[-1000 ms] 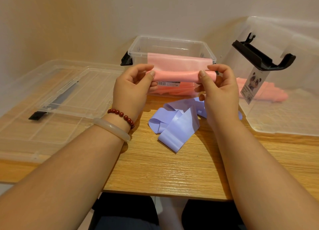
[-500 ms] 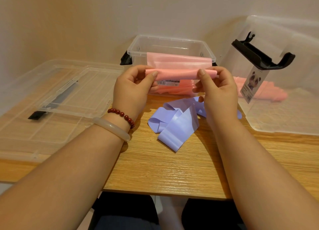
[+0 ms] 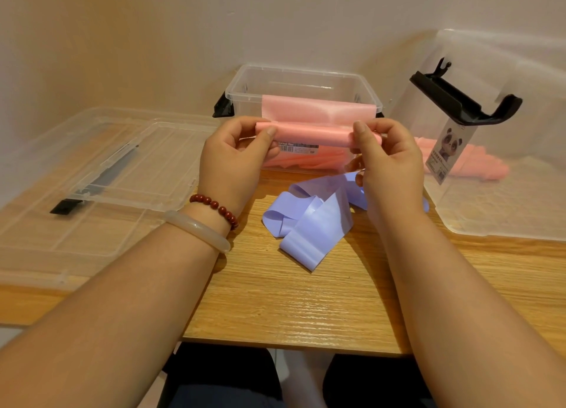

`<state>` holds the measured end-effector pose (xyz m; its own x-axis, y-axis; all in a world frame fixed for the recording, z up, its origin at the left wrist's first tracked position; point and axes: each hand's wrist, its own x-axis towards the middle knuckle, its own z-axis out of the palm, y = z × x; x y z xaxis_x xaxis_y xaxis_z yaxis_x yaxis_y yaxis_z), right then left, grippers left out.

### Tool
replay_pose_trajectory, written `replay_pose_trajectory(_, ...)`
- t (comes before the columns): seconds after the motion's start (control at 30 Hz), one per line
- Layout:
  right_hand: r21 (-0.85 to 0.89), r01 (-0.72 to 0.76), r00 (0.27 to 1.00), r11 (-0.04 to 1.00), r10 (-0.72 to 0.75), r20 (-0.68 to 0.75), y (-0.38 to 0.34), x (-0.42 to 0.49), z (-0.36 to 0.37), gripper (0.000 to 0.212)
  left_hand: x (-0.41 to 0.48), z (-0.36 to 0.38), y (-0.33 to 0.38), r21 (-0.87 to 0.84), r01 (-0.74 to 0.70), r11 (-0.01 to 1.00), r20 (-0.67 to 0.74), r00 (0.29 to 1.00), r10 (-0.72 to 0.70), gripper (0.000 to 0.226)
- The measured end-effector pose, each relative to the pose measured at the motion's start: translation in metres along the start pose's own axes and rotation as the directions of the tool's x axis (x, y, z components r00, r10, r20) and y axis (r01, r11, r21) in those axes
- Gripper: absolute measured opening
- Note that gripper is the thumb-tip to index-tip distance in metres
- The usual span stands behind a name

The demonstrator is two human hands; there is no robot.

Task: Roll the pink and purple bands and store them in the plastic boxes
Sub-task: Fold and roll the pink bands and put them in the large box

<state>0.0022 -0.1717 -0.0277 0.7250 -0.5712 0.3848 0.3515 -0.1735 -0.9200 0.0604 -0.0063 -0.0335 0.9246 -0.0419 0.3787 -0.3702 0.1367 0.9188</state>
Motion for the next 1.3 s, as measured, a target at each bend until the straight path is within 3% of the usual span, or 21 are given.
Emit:
replay_pose_trajectory(0.07, 0.020, -0.012, 0.999, 1.000, 0.011, 0.051, -0.0004, -0.0012, -0.0008, 0.007, 0.0001, 0.0004, 0.0002, 0.006, -0.003, 1.000, -0.020, 1.000, 0.004, 0.010)
replay_pose_trajectory(0.17, -0.021, -0.014, 0.998, 1.000, 0.015, 0.057, 0.0022, -0.0005, -0.0018, 0.022, 0.0012, -0.0003, -0.0008, 0.056, -0.016, 0.998, -0.025, 1.000, 0.017, 0.013)
replay_pose_trajectory(0.33, -0.038, -0.027, 0.998, 0.999, 0.029, 0.062, -0.0007, -0.0016, -0.0009, 0.011, 0.0023, -0.0004, -0.0007, -0.011, 0.008, 1.000, -0.039, 0.999, -0.009, 0.015)
replay_pose_trajectory(0.8, 0.028, -0.100, 0.995, 0.995, 0.100, 0.027, -0.0062, -0.0047, 0.0012, 0.008, 0.0010, -0.0001, -0.0004, 0.014, 0.025, 1.000, -0.024, 0.999, -0.025, 0.018)
replay_pose_trajectory(1.0, -0.005, -0.099, 0.988, 0.995, 0.099, 0.120, -0.0042, -0.0040, 0.0023, 0.028, 0.0027, -0.0003, -0.0031, 0.012, 0.043, 0.999, -0.028, 0.999, -0.042, 0.018)
replay_pose_trajectory(1.17, -0.018, -0.095, 0.980, 0.995, 0.097, 0.173, -0.0004, -0.0068, 0.0053, 0.038, 0.0023, -0.0004, -0.0044, -0.030, 0.048, 0.998, 0.016, 0.999, -0.048, 0.034)
replay_pose_trajectory(1.3, -0.005, -0.108, 0.994, 0.994, 0.109, 0.033, -0.0030, -0.0068, 0.0060, 0.032, 0.0013, 0.0019, -0.0017, -0.082, 0.064, 0.995, -0.040, 0.997, -0.067, 0.023)
